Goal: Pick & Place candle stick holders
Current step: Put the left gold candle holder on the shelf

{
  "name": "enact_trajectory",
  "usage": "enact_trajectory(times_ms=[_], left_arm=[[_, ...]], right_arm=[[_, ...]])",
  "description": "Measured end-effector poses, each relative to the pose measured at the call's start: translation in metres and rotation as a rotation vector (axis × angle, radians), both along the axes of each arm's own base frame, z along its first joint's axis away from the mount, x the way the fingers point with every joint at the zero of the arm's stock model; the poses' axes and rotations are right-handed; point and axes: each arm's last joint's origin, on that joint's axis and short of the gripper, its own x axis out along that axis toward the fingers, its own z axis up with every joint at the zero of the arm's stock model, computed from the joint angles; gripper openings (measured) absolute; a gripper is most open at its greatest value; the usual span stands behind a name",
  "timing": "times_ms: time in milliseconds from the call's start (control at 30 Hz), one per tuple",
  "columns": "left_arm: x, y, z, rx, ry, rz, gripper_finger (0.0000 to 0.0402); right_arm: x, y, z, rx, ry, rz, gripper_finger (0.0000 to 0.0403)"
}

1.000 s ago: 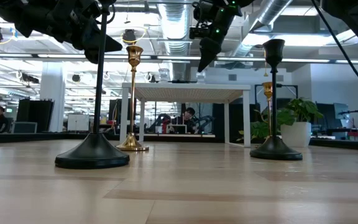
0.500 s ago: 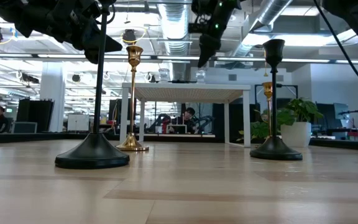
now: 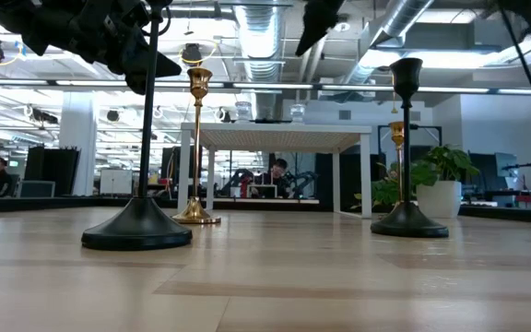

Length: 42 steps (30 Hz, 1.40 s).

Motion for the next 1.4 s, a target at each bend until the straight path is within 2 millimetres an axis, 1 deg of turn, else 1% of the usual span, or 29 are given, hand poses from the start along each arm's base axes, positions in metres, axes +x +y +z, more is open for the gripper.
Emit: enact_trajectory(times_ms=[67,200,267,400,500,667,833,933,1033,1267,1400], left_arm=[[0.000,0.000,0.000,0.000,-0.001,0.000,0.0006],[0.000,0.000,0.000,0.001,-0.004,0.000,0.0007],[0.000,0.000,0.000,0.001,-0.004,0.000,0.0006],[0.000,0.000,0.000,0.007,-0.004,0.000,0.0007],[0.000,0.000,0.001,0.009,-0.007,0.000,0.0006],[0.000,0.000,0.001,0.010,-0.007,-0.001,0.0007],[0.000,0.000,0.001,0.010,-0.007,-0.001,0.0006],[0.000,0.000,0.001,0.010,-0.007,-0.001,0.0007],[0.000,0.000,0.001,0.010,-0.007,-0.001,0.0007],[0.000,0.000,0.001,0.010,-0.007,-0.001,0.0007],[0.000,0.000,0.001,0.010,-0.007,-0.001,0.0006]], right_arm=[[-0.008,0.007,0.007,0.014,-0.012,-0.009,0.0085],[-0.028,0.025,0.021,0.053,-0.012,-0.017,0.0026],[-0.038,0.036,0.027,0.075,-0.002,-0.016,0.0008],[-0.053,0.057,0.034,0.129,0.001,-0.031,0.0004],[-0.061,0.076,0.040,0.146,-0.002,-0.002,0.0002],[-0.065,0.106,0.047,0.164,-0.025,0.069,0.0001],[-0.072,0.132,0.054,0.181,-0.052,0.131,0.0000],[-0.076,0.144,0.055,0.200,-0.054,0.106,0.0000],[-0.079,0.154,0.057,0.178,-0.075,0.077,0.0000],[-0.084,0.179,0.060,0.155,-0.102,0.104,0.0000],[-0.096,0.188,0.065,0.116,-0.131,0.100,0.0000]])
